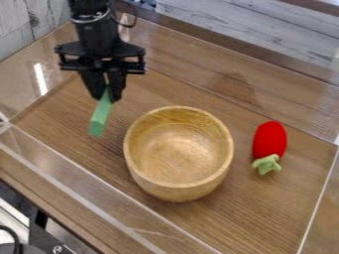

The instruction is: Remove the green block from the brown bowl and put it on the table

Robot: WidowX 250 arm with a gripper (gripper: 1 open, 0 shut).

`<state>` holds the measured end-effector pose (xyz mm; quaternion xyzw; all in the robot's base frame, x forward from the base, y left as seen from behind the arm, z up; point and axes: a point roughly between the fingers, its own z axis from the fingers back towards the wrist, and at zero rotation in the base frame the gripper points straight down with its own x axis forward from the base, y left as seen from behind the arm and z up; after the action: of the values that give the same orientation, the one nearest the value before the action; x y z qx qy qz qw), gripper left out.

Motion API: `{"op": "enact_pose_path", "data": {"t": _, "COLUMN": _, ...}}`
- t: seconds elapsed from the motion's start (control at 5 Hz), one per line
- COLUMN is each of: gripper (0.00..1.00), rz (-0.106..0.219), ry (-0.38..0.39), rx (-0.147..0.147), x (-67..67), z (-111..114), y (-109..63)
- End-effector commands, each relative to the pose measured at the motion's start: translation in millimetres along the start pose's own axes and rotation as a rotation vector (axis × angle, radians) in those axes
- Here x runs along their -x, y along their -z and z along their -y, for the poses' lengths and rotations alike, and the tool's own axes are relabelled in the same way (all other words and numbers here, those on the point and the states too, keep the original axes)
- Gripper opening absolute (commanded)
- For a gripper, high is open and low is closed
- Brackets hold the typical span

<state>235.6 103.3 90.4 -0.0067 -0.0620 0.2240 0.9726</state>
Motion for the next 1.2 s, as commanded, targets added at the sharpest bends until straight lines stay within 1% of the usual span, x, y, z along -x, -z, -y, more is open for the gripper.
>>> {"op": "enact_pose_path", "data": {"t": 0.0, "gripper": 0.00, "rz": 0.040, "ry": 0.001, "rx": -0.010, "x": -13.7, "z": -9, "y": -1.3}}
{"op": "enact_pose_path", "data": {"t": 0.2, "gripper": 0.00, "rz": 0.042, "ry": 0.000, "rx": -0.014, "x": -23.4, "z": -13, "y": 7.7}}
{"op": "enact_pose_path", "data": {"t": 0.6, "gripper": 0.00, "rz": 0.038, "ry": -0.066, "rx": -0.032, "x": -32.7, "z": -22, "y": 17.4}}
{"op": "enact_pose_path", "data": {"t": 0.8, "gripper": 0.00, "rz": 0.033, "ry": -0.045, "rx": -0.031, "x": -39.1, "z": -30, "y": 27.6}}
{"op": "enact_pose_path", "data": {"t": 1.0, "gripper": 1.00, "rz": 0.027, "ry": -0.022, "rx": -0.025, "x": -44.9, "z": -37, "y": 36.9}}
